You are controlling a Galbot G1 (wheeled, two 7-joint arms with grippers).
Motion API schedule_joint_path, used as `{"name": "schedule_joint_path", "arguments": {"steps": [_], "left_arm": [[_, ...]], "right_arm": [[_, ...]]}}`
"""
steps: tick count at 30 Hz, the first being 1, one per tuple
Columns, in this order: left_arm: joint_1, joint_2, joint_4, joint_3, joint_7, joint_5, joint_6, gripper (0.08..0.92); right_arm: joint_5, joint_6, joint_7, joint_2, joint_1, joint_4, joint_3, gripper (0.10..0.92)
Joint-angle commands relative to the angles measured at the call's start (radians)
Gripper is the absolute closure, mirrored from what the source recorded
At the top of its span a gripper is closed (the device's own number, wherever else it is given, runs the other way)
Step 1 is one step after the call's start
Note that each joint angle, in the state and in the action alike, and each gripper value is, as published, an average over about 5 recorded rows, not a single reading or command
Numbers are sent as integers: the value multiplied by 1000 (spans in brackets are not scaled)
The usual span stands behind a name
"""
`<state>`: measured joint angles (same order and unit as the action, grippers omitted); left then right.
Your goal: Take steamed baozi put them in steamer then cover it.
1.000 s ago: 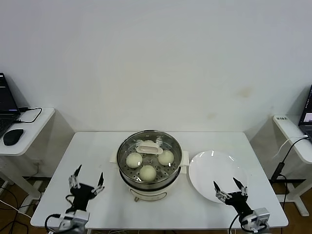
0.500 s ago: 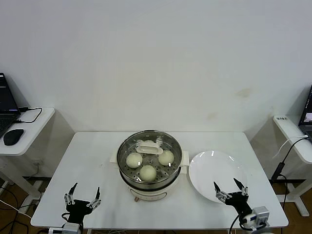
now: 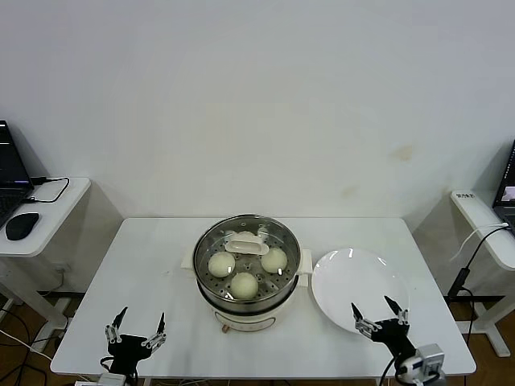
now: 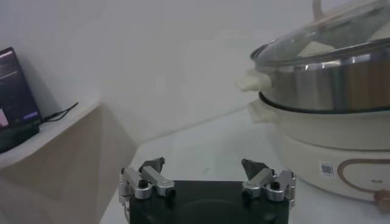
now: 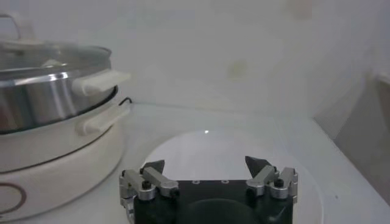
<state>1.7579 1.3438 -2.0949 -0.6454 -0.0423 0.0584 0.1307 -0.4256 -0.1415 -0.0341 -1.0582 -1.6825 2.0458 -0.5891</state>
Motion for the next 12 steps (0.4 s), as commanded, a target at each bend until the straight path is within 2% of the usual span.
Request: {"name": "schedule_joint_path", "arguments": {"steps": [1,12], "left_arm": [[18,7,-23,-3,13,-21,2,177],[42,6,-50,-5,18,-22,6,177]], "right_arm": [[31,7,29,-8,-7,10,-14,203],[43,-1,35,-21,-10,18,-26,203]]}}
